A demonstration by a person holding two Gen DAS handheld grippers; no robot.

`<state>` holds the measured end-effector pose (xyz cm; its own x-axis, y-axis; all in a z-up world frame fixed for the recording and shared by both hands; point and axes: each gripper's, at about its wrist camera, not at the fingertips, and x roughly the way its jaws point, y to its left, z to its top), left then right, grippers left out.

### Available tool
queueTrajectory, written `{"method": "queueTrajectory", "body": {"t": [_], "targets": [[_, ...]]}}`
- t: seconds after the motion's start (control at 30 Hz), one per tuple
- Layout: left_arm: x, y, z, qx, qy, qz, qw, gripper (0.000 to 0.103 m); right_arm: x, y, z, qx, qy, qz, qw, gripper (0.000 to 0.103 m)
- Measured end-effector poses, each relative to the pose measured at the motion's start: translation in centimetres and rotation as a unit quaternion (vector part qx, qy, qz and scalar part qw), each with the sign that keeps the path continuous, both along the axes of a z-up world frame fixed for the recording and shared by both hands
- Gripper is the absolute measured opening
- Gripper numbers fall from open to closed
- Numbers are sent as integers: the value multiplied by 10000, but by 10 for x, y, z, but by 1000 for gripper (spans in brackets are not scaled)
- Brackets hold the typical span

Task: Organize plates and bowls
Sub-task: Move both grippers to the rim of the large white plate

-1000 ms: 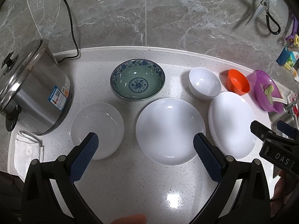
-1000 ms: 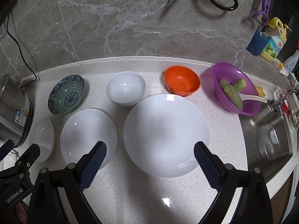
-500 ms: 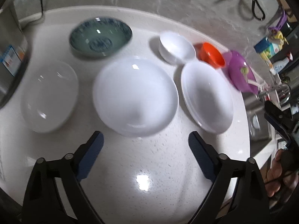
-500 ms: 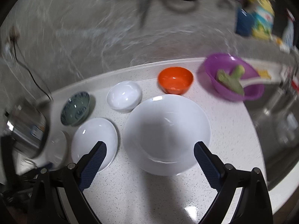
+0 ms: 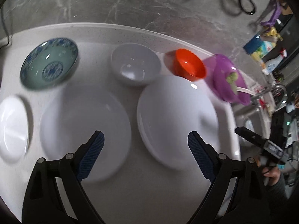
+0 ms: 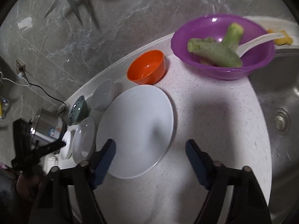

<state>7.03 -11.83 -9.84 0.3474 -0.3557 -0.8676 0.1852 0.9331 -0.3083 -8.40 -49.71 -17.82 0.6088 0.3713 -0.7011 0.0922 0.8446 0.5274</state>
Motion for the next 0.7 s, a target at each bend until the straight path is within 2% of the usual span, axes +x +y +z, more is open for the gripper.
{"method": "queueTrajectory", "body": {"t": [0.07,0.13,0.2,0.37,0.53,0.7], "targets": [[22,-11,-8,41,101,-233,9997,80,11,-10,-8,288,71,81,9995,73],[40,-21,-13,169,161,-567,9981,76,20,-16,-14,471,56,191,9987,66],[55,-29,-21,122,253,-962,9950,71,28,-21,-23,720,60,358,9967,54],[80,-35,-39,-94,633,-1612,9848,71,38,-22,-41,985,301,513,9934,53],[95,-32,-58,-174,940,-1844,9782,70,42,-25,-51,1210,402,592,9901,53],[103,-38,-71,-184,1098,-2117,9710,57,45,-31,-56,1244,424,611,9894,51]]}}
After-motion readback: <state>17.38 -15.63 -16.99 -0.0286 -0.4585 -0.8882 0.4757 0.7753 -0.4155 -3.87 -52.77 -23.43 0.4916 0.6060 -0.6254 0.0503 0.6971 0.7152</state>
